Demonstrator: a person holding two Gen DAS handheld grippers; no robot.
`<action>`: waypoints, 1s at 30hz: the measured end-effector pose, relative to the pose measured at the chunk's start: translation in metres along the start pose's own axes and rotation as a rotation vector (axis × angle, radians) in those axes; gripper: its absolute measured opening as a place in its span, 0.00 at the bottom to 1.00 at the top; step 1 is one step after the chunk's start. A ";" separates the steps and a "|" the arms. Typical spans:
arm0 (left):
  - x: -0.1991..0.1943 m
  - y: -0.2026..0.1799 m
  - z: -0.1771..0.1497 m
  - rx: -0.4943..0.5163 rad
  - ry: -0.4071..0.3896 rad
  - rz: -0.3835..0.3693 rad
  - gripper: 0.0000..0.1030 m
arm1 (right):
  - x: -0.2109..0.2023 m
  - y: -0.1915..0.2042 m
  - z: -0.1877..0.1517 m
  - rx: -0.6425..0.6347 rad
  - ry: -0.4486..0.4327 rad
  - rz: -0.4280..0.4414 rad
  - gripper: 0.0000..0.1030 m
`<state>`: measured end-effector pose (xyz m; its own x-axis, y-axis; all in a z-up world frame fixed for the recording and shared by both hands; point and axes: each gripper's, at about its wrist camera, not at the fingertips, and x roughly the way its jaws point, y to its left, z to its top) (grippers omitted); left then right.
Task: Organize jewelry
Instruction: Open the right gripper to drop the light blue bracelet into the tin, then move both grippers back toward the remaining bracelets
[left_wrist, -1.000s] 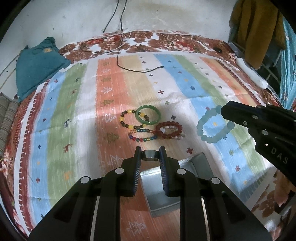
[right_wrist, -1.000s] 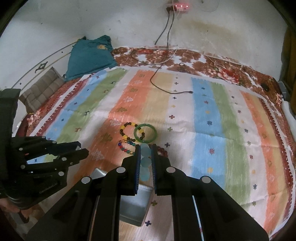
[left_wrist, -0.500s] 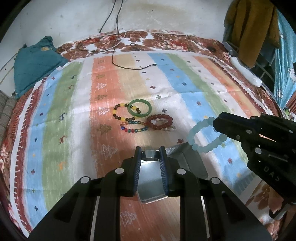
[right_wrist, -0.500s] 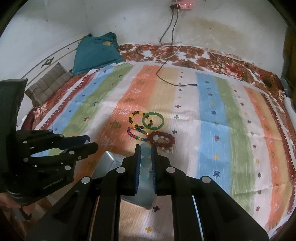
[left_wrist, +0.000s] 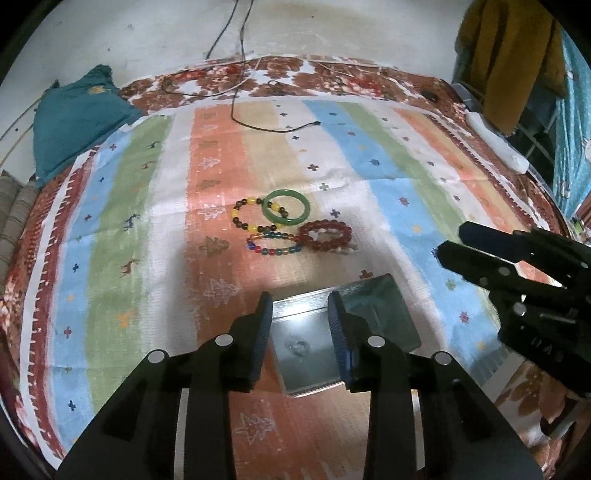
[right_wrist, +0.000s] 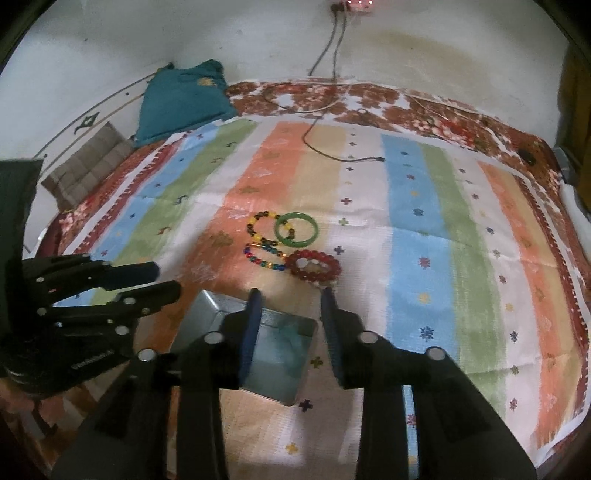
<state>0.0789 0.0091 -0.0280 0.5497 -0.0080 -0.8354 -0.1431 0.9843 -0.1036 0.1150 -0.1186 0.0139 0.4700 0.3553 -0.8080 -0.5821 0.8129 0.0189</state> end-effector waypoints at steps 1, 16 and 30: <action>-0.001 0.001 0.000 -0.002 -0.002 0.005 0.34 | 0.001 -0.002 0.000 0.006 0.007 -0.002 0.33; 0.005 0.018 0.005 -0.048 0.010 0.037 0.48 | 0.013 -0.022 0.003 0.077 0.048 -0.020 0.41; 0.016 0.024 0.008 -0.070 0.037 0.058 0.62 | 0.026 -0.028 0.006 0.093 0.091 -0.024 0.60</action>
<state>0.0910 0.0346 -0.0394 0.5084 0.0413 -0.8602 -0.2323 0.9684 -0.0908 0.1477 -0.1293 -0.0036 0.4184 0.2956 -0.8588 -0.5051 0.8616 0.0504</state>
